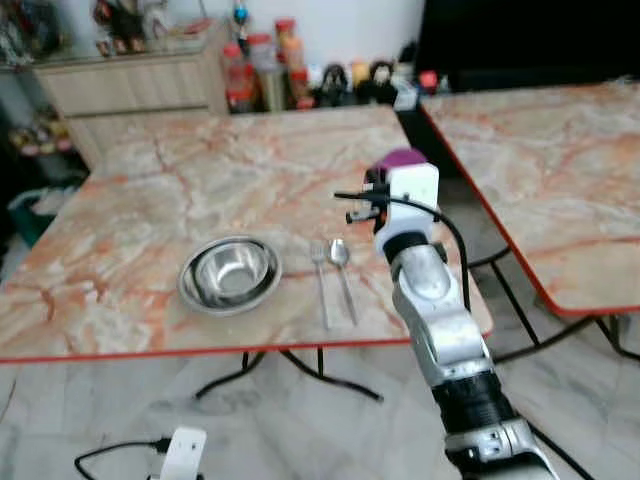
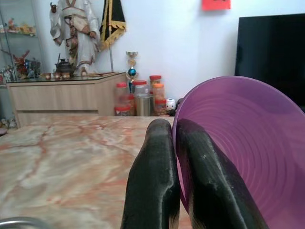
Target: Setting the table
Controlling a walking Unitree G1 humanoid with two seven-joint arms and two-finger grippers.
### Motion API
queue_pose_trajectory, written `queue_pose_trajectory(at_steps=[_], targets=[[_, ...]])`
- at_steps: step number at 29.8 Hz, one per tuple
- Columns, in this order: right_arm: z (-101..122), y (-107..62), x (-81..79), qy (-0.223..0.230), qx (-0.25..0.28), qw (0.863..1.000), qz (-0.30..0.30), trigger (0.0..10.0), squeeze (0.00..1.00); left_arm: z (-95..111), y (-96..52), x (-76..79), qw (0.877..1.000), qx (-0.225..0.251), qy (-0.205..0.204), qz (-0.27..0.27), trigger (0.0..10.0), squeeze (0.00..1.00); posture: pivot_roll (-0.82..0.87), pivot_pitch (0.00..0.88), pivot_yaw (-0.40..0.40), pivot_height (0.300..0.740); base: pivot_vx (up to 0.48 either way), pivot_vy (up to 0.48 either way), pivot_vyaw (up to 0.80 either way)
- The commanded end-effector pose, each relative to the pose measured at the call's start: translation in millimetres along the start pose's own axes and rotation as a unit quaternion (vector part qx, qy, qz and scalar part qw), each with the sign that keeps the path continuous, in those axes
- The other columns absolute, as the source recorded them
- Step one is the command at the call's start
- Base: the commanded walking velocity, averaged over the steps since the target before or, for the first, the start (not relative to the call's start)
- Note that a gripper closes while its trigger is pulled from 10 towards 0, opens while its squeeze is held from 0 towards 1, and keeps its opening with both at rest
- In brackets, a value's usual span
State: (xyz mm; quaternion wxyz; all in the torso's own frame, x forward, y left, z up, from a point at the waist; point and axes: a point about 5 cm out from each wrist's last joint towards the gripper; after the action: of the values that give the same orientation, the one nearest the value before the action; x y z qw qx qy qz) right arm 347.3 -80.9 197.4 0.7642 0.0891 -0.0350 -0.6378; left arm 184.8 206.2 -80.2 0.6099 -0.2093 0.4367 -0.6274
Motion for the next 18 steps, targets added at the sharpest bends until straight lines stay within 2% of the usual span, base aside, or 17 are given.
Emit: queue_pose_trajectory(at_steps=[1,18], targets=[[7.7,2.0,-15.1,0.005,0.013,1.0,0.023,10.0,0.0,-6.5,-1.1,-8.5,1.0,-0.009,0.003,0.011,10.0,0.0,-0.03,0.005,0.034,0.736,0.0,0.48,0.0],[9.3,2.7,-18.7,0.005,0.021,0.999,0.027,10.0,0.0,-4.8,-0.8,-11.0,1.0,-0.006,0.011,0.011,10.0,0.0,-0.03,0.0,0.043,0.736,0.0,0.48,0.0]])
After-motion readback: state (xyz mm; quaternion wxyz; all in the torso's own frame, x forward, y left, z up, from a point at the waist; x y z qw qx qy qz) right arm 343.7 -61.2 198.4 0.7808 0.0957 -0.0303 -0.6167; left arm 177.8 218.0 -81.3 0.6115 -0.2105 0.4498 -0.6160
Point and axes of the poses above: a point about 5 cm out from each wrist's last joint towards the gripper, its own y axis pointing out of the wrist towards the gripper, its own z axis along the axis of the wrist's last joint, x = y × z, and after that the axes turned 8 degrees about y, right-handed
